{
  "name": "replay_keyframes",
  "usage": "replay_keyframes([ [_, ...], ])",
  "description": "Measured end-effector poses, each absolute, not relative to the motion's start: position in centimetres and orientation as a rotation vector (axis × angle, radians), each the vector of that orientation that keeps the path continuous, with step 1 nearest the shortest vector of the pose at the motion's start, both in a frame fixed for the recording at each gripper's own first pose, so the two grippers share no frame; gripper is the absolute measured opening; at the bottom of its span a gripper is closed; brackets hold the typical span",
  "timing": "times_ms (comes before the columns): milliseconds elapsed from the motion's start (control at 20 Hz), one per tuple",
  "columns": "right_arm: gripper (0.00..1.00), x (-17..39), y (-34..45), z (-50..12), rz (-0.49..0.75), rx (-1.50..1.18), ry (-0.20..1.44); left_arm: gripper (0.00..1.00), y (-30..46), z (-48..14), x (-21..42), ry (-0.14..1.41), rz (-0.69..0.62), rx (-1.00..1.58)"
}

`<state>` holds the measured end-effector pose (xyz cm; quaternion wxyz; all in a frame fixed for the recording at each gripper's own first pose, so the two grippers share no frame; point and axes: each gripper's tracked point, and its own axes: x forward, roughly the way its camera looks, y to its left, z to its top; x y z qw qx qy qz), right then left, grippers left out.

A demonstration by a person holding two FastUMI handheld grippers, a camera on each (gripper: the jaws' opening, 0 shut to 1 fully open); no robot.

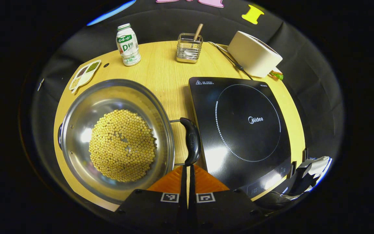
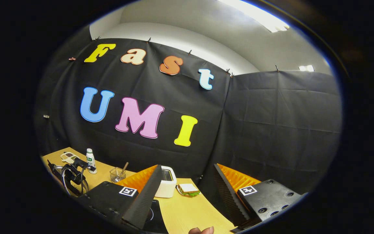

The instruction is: First push the handle of the pot to place it horizontally, then grasp the pot with both hands and set it on the induction cooktop.

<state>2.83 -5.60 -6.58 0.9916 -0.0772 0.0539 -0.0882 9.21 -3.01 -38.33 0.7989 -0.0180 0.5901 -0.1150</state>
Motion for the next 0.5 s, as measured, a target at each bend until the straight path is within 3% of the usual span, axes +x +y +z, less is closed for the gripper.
replay_keyframes([
  [500,0.97,3.3,-3.8,-7.4,-0.138,-0.145,0.131,0.06,-3.7,-36.8,8.3,1.213,-0.285,-0.093],
])
